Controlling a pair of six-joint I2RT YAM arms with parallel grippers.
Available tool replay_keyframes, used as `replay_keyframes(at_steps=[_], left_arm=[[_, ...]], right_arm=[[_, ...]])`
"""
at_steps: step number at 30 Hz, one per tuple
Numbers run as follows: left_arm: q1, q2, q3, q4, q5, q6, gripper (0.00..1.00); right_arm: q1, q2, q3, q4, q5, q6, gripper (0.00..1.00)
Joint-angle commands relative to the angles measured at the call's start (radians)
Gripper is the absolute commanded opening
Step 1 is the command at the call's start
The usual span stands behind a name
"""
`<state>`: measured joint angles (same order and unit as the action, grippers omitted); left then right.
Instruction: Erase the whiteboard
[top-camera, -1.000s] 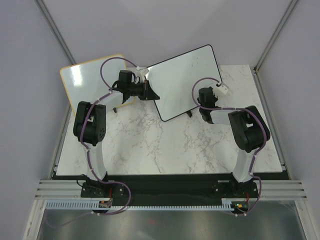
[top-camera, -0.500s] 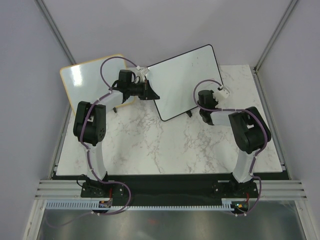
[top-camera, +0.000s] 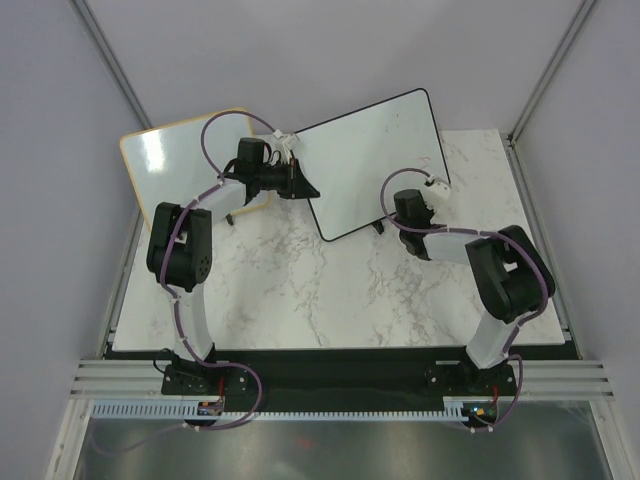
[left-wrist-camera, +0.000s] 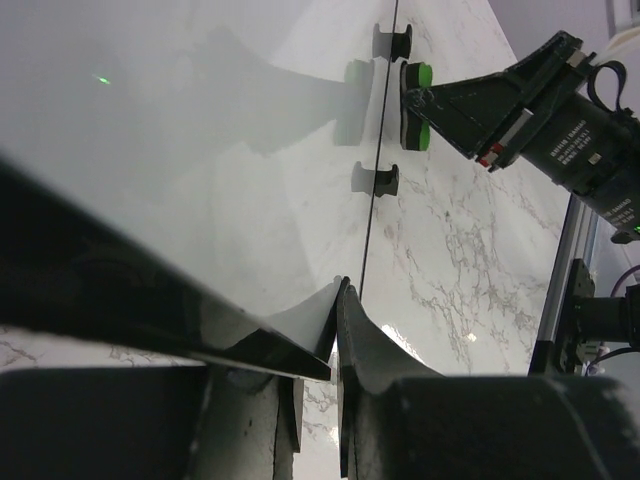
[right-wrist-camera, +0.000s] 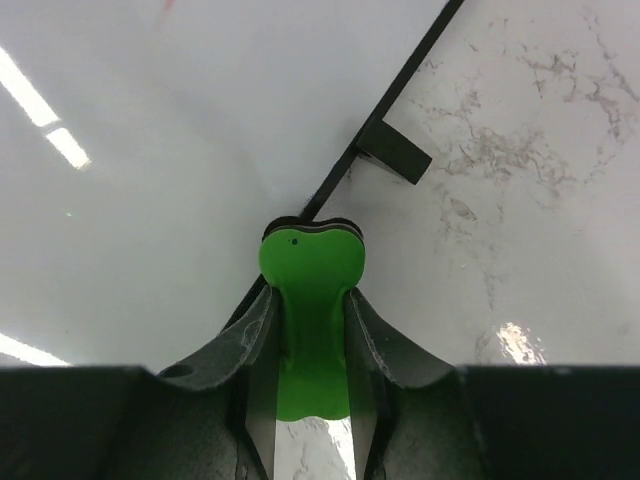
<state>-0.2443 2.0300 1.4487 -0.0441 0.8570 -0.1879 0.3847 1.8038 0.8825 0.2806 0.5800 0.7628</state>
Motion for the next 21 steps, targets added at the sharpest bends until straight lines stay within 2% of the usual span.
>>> replay_keyframes(at_steps=[1, 5, 10, 17, 21], left_arm=[[-0.003, 0.007, 0.03, -0.042, -0.093, 0.123, 0.02], [-0.001, 0.004, 0.032, -0.045, -0.092, 0.122, 0.02], [-0.003, -0.004, 0.03, -0.054, -0.088, 0.133, 0.02], [-0.004, 0.006, 0.027, -0.065, -0.093, 0.143, 0.02], [-0.004, 0.004, 0.029, -0.071, -0.09, 0.15, 0.02]], right_arm=[[0.006, -0.132, -0.027, 0.07, 0.007, -0.127, 0.0], [-0.013, -0.127, 0.002, 0.14, 0.018, -0.146, 0.0], [-0.05, -0.029, 0.105, 0.201, -0.046, -0.167, 0.0], [-0.053, 0.063, 0.347, 0.334, -0.274, -0.44, 0.0], [-0.058, 0.167, 0.547, 0.226, -0.397, -0.549, 0.0]])
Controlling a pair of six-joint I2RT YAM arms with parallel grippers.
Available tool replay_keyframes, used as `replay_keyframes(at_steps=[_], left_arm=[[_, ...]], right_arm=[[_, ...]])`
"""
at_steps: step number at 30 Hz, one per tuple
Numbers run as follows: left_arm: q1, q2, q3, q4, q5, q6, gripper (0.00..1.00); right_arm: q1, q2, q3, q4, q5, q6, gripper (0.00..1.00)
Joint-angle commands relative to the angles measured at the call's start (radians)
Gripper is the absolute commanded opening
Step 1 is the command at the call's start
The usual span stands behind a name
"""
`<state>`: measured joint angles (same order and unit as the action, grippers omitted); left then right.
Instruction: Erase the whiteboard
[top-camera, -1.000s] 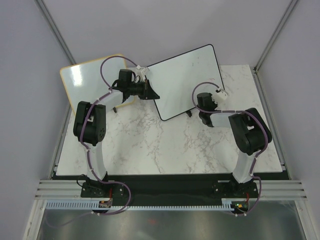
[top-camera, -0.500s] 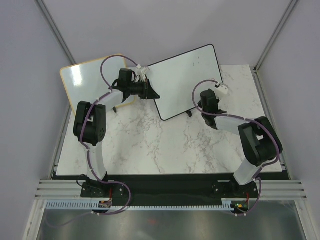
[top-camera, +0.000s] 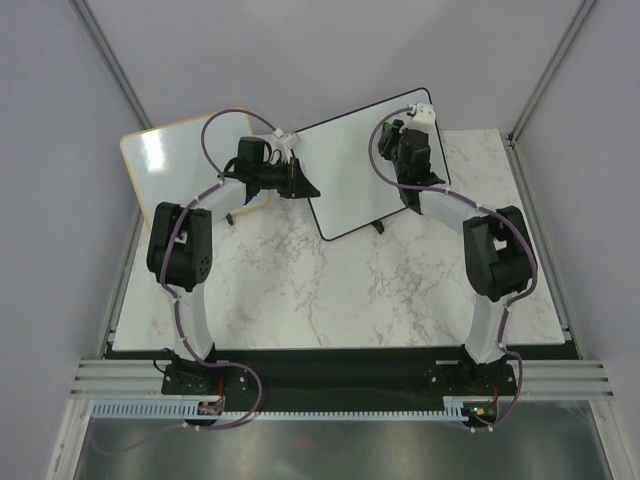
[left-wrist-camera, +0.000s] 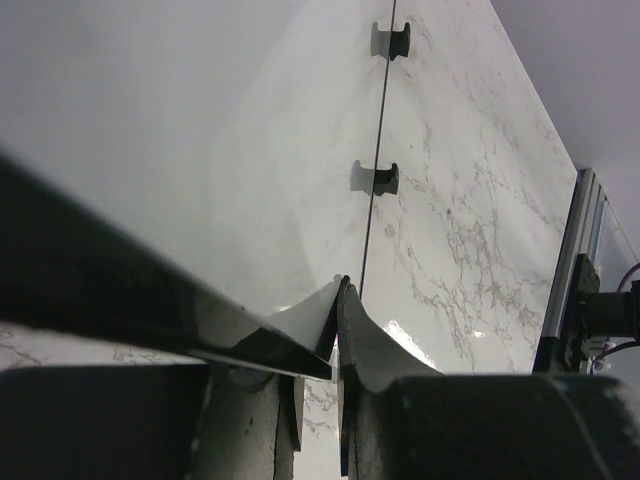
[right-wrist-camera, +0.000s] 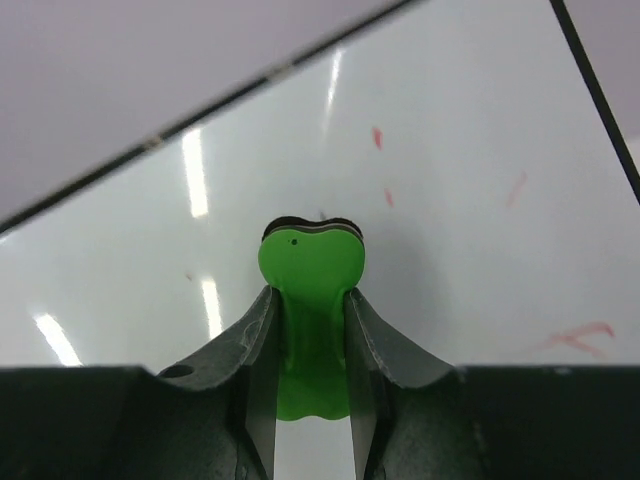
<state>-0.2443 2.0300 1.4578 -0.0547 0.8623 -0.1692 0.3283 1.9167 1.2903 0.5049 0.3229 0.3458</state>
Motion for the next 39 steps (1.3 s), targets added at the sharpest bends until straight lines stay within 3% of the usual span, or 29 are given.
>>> replay_keyframes(at_steps=[1, 9, 16, 18, 24, 31, 36, 39], left_arm=[[-0.004, 0.004, 0.019, -0.062, -0.097, 0.135, 0.02], [-0.004, -0.002, 0.024, -0.071, -0.109, 0.154, 0.02], [-0.004, -0.004, 0.03, -0.076, -0.115, 0.158, 0.02], [-0.004, -0.008, 0.03, -0.074, -0.118, 0.162, 0.02], [-0.004, -0.008, 0.032, -0.083, -0.134, 0.168, 0.02], [-0.004, -0.004, 0.035, -0.089, -0.143, 0.198, 0.02], [-0.003, -0.004, 0.049, -0.099, -0.147, 0.212, 0.02], [-0.004, -0.008, 0.053, -0.102, -0.146, 0.214, 0.02]], right_arm=[[-0.005, 0.076, 0.177, -0.055, -0.165, -0.157, 0.0], [0.005, 0.214, 0.406, -0.189, -0.387, -0.251, 0.0], [0.04, 0.212, 0.405, -0.238, -0.337, -0.399, 0.0], [0.037, 0.217, 0.406, -0.246, -0.242, -0.421, 0.0], [-0.084, 0.254, 0.46, -0.296, -0.101, -0.323, 0.0], [-0.181, 0.321, 0.579, -0.399, -0.145, -0.337, 0.0], [-0.128, 0.289, 0.552, -0.411, -0.22, -0.404, 0.0], [-0.083, 0.228, 0.454, -0.337, -0.275, -0.424, 0.0]])
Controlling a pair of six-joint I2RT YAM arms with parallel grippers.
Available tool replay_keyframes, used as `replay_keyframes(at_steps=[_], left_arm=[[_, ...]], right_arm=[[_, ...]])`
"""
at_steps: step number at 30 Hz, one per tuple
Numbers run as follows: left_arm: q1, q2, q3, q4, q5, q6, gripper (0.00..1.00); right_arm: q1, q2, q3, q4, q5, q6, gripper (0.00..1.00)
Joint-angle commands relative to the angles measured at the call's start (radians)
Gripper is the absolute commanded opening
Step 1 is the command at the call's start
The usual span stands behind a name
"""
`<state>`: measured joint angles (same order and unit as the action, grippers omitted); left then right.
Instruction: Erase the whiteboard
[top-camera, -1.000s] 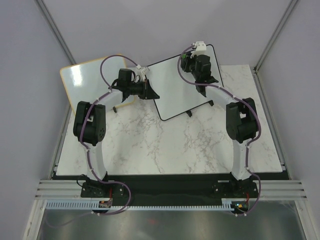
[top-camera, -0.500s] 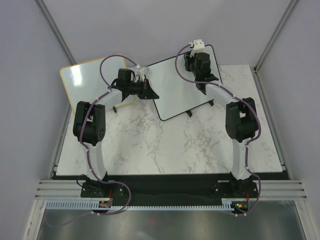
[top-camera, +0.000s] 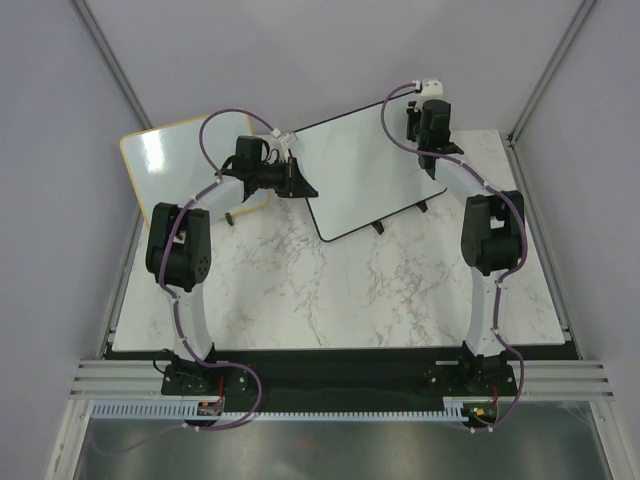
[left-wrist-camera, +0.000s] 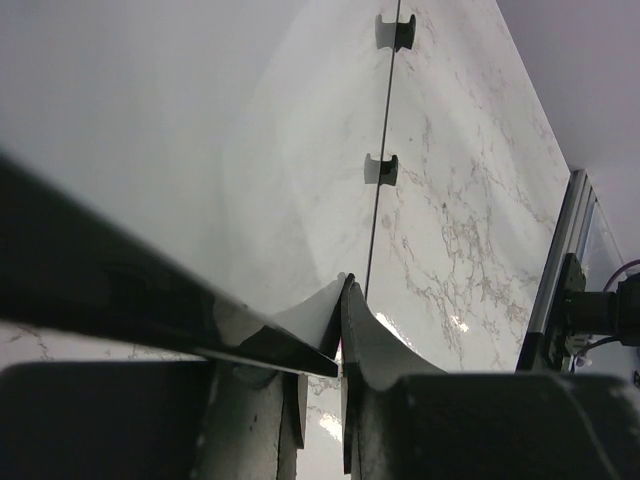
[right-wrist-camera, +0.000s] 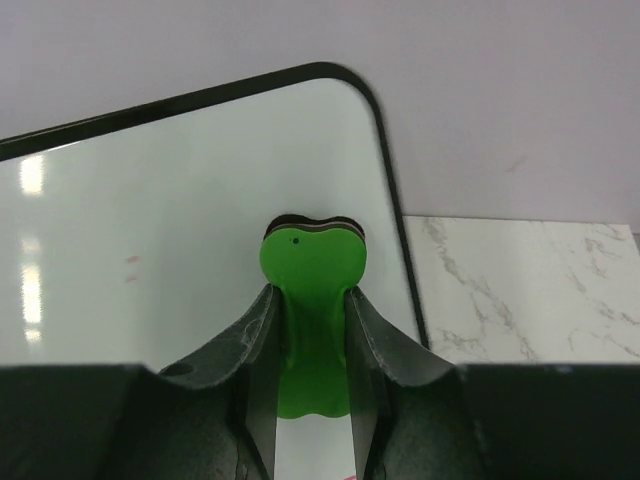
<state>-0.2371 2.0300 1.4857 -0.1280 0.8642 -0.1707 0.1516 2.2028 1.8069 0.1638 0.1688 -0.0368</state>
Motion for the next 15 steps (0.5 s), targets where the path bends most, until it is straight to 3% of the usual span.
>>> replay_keyframes(at_steps=[1, 4, 9, 15], left_arm=[[-0.01, -0.008, 0.024, -0.028, -0.149, 0.217, 0.02], [-0.01, -0.01, 0.024, -0.033, -0.154, 0.226, 0.02], [-0.011, -0.007, 0.033, -0.038, -0.156, 0.224, 0.02], [-0.01, -0.01, 0.036, -0.041, -0.154, 0.224, 0.02]], right_arm=[[0.103, -0.074, -0.113, 0.026, -0.165, -0.041, 0.0], [0.144, -0.124, -0.165, 0.077, -0.227, -0.04, 0.0], [0.166, -0.117, -0.118, 0.037, -0.347, 0.001, 0.0], [0.115, -0.075, -0.075, 0.017, -0.204, 0.037, 0.0]])
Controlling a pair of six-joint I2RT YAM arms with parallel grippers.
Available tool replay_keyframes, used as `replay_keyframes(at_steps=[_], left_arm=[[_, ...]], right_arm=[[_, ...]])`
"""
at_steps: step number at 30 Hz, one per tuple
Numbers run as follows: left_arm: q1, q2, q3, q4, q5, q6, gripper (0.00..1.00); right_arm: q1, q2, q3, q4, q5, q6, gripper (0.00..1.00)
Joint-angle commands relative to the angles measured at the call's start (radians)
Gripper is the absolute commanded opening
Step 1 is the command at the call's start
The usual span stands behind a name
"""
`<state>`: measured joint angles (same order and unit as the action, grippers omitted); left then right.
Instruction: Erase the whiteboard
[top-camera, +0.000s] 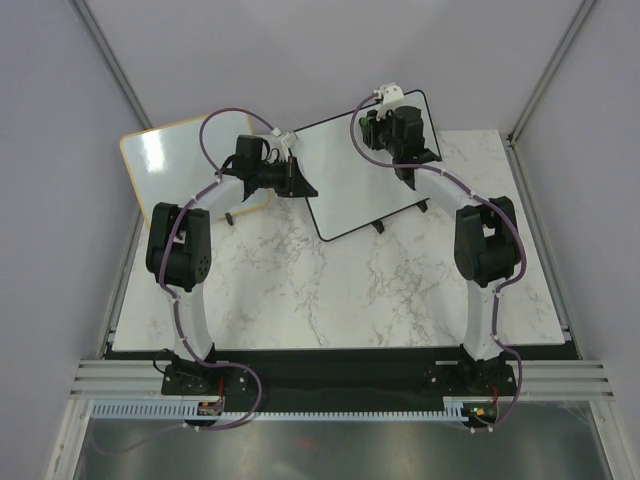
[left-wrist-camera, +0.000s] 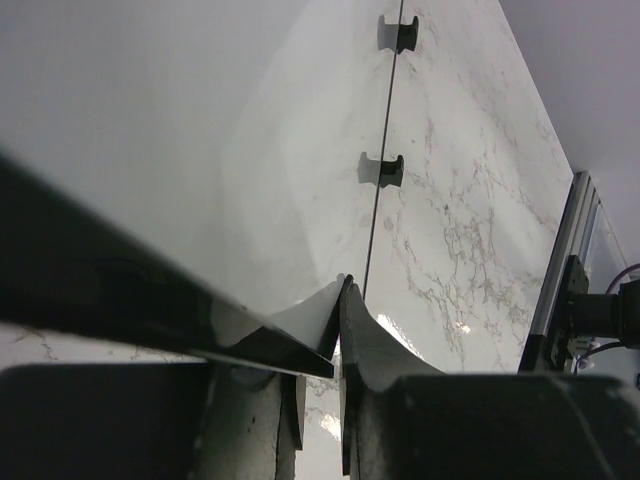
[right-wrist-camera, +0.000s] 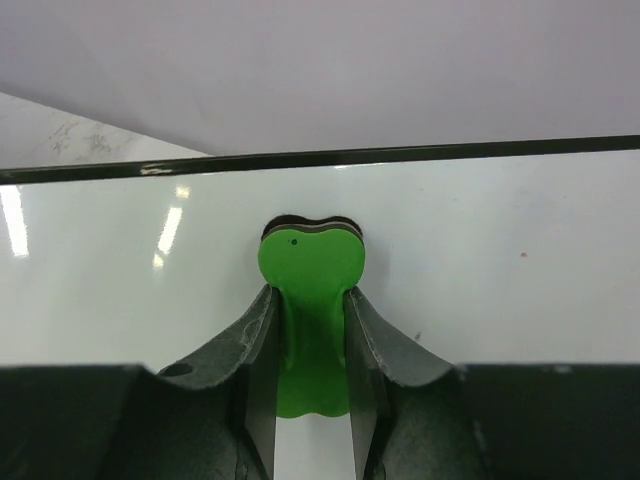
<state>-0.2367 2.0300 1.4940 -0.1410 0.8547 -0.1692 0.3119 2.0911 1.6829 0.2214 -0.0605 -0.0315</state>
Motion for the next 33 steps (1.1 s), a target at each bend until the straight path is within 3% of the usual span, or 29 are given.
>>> replay_keyframes(at_steps=[1, 7, 13, 17, 23, 29, 33], left_arm=[[-0.01, -0.01, 0.028, -0.029, -0.144, 0.223, 0.02], [-0.01, -0.005, 0.032, -0.031, -0.144, 0.221, 0.02], [-0.01, -0.001, 0.041, -0.037, -0.144, 0.224, 0.02], [-0.01, -0.001, 0.043, -0.037, -0.146, 0.226, 0.02], [-0.012, -0.002, 0.045, -0.039, -0.144, 0.226, 0.02], [-0.012, -0.004, 0.048, -0.043, -0.143, 0.226, 0.02], [-0.01, -0.004, 0.048, -0.043, -0.143, 0.226, 0.02]], right_arm=[[-0.059, 0.047, 0.081, -0.054, 0.042, 0.083, 0.0], [-0.157, 0.236, 0.344, -0.298, 0.241, 0.142, 0.0], [-0.172, 0.27, 0.417, -0.341, 0.141, 0.108, 0.0], [-0.122, 0.222, 0.384, -0.329, 0.067, 0.056, 0.0], [0.01, 0.067, 0.12, -0.188, -0.027, -0.079, 0.0], [0.035, 0.047, 0.015, -0.152, 0.016, -0.027, 0.0], [-0.008, 0.086, 0.034, -0.155, 0.196, 0.048, 0.0]])
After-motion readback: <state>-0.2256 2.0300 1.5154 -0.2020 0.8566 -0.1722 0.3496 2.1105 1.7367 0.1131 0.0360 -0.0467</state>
